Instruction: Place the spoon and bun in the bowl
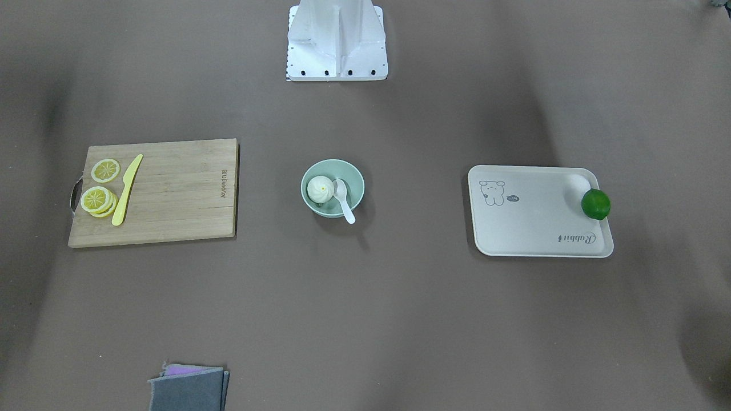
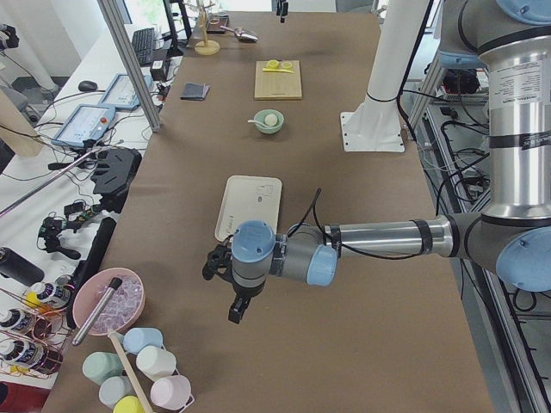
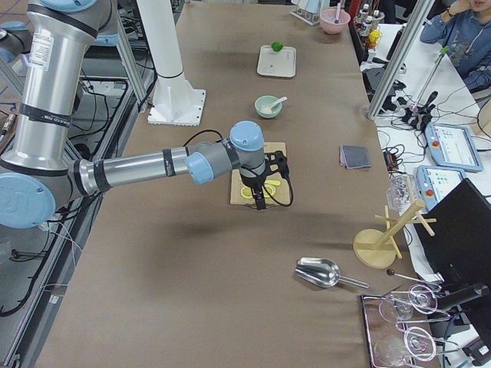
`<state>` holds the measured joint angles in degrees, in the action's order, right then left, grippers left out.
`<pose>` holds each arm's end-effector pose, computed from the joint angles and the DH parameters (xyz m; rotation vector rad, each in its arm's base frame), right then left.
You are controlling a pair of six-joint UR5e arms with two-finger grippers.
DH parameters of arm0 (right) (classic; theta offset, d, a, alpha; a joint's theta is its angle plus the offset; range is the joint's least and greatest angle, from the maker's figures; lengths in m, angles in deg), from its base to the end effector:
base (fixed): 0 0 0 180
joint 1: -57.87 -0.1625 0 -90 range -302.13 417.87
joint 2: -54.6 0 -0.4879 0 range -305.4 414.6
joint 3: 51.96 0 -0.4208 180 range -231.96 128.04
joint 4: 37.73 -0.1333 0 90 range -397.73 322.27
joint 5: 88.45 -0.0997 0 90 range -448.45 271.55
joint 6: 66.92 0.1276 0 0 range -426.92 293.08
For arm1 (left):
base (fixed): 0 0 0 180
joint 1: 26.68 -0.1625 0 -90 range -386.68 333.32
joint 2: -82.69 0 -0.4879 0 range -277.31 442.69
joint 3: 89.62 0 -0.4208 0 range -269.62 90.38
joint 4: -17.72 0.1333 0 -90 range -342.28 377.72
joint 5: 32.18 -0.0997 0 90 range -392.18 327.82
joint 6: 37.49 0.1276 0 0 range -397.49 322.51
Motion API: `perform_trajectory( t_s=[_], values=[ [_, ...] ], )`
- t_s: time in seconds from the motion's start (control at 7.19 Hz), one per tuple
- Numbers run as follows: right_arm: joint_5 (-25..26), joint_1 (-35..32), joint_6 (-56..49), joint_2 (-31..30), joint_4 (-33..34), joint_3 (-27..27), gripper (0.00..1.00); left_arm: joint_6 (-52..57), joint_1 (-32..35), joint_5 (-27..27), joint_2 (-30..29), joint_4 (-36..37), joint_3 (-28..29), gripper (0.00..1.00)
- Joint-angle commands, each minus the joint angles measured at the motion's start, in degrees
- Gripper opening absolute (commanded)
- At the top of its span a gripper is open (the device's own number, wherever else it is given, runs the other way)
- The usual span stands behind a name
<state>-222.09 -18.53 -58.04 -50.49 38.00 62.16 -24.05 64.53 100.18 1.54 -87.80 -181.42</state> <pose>-0.0540 -0.4156 0.6129 0.2332 -0.8130 -0.2322 -0.0569 -0.4540 0.7748 0.2346 0.7160 0.2579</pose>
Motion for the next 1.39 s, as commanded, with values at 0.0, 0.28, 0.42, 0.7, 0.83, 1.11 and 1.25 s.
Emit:
perform_trajectory(
  t_s=[0.0, 0.28, 0.42, 0.7, 0.83, 1.11, 1.25],
  values=[
    [-1.00, -6.11, -14.09, 0.22, 3.97, -5.02, 1.00, 0.18, 1.16, -1.23, 0.55, 0.31, 0.75, 0.99],
    [-1.00, -7.28, -16.17, 1.72, 3.99, -7.59, 1.00, -0.69, 1.43, -0.44, -0.41, 0.74, 1.71, 0.99],
    [-1.00, -7.28, -16.17, 2.68, 3.90, -8.82, 1.00, -2.52, 1.43, 0.95, -2.77, 5.28, 1.63, 0.99],
    [-1.61, -7.71, -16.17, 2.61, 3.99, -9.96, 1.00, -2.63, 2.13, 2.20, -4.55, 13.37, -1.69, 0.99],
    [-3.36, -8.06, -16.08, 2.87, 3.55, -11.62, 1.00, -2.63, 2.14, 2.20, -5.68, 18.89, -3.28, 0.99],
    [-4.70, -8.33, -15.73, 3.57, 3.63, -11.73, 1.00, -2.46, 2.14, 2.02, -4.90, 19.65, -3.56, 0.99],
    [-4.78, -8.42, -15.64, 3.83, 3.72, -11.73, 1.00, -2.37, 2.22, 2.28, -4.90, 19.65, -4.08, 0.99]
  ],
)
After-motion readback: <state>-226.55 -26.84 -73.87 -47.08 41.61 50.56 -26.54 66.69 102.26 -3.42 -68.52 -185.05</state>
